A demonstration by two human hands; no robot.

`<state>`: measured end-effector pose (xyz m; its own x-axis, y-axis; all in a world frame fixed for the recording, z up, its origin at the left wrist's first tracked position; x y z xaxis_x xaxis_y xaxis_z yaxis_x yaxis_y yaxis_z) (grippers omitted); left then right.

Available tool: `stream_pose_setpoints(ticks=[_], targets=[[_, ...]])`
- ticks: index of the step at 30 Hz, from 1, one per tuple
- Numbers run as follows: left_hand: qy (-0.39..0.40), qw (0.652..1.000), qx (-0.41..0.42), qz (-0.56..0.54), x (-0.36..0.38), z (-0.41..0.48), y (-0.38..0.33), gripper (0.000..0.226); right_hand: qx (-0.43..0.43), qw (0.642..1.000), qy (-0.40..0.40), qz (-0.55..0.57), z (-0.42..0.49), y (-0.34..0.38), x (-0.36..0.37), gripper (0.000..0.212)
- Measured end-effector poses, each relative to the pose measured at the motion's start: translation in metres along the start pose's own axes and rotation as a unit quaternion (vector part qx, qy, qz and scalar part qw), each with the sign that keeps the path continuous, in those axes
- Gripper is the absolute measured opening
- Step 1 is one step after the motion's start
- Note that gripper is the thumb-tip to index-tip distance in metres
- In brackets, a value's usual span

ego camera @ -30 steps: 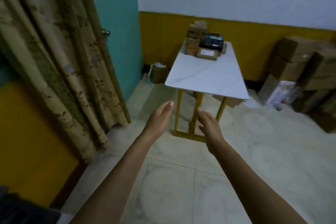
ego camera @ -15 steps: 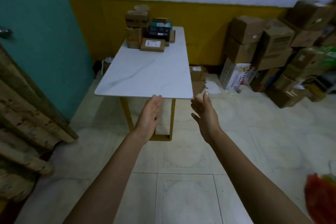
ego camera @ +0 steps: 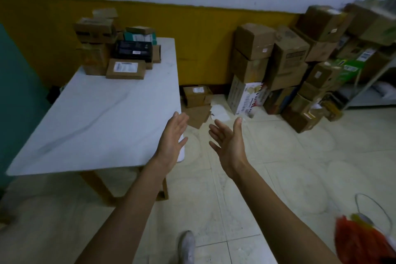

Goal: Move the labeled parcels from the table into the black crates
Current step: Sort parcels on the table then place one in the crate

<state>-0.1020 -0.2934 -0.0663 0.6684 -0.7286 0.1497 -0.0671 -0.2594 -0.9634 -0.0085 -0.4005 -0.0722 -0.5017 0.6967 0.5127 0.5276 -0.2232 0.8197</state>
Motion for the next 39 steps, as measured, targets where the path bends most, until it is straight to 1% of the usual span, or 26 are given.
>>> stream_pose_setpoints(ticks=[4, 10, 16, 19, 25, 27, 29, 32, 36, 39], targets=[[-0.004, 1.0, -0.006, 0.008, 0.007, 0.082, -0.009, 0.057, -0.005, 1.0, -0.009, -0.025, 0.077, 0.026, 0.0, 0.08], [-0.048, 0.998, -0.036, 0.001, -0.011, 0.168, -0.011, 0.056, 0.033, 0.999, 0.006, -0.001, 0.174, 0.038, 0.014, 0.088], [-0.124, 0.99, -0.061, -0.024, -0.037, 0.249, 0.002, 0.048, 0.101, 0.993, 0.053, -0.017, 0.277, 0.025, 0.034, 0.064], [-0.169, 0.982, -0.068, -0.04, -0.044, 0.293, 0.005, 0.045, 0.137, 0.987, 0.083, -0.025, 0.336, 0.026, 0.042, 0.056], [-0.297, 0.945, -0.09, -0.106, -0.052, 0.366, -0.004, 0.033, 0.207, 0.961, 0.166, -0.077, 0.445, 0.043, 0.059, 0.055], [-0.318, 0.938, -0.088, -0.105, -0.049, 0.384, -0.009, 0.03, 0.223, 0.952, 0.186, -0.094, 0.476, 0.047, 0.065, 0.053], [-0.33, 0.935, -0.088, -0.099, -0.047, 0.401, -0.014, 0.025, 0.24, 0.947, 0.191, -0.093, 0.502, 0.05, 0.073, 0.046], [-0.358, 0.927, -0.081, -0.079, -0.055, 0.423, -0.022, 0.029, 0.262, 0.937, 0.214, -0.091, 0.535, 0.043, 0.091, 0.029], [-0.419, 0.901, -0.075, -0.087, -0.09, 0.442, -0.027, 0.037, 0.298, 0.917, 0.241, -0.111, 0.57, 0.017, 0.125, 0.035], [-0.458, 0.878, -0.075, -0.118, -0.127, 0.458, -0.022, 0.036, 0.325, 0.902, 0.252, -0.132, 0.595, -0.012, 0.158, 0.033]])
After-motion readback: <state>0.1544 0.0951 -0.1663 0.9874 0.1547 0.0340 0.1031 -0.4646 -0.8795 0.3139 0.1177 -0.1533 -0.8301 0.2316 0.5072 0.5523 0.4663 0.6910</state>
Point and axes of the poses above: each hand's wrist, its own z-axis towards the middle knuckle, its own x-axis out of the palm, y = z × x, the point moved 9 cm from there along z, towards the middle knuckle, and after that the axes turned 14 degrees about z, right-handed, at the moved point
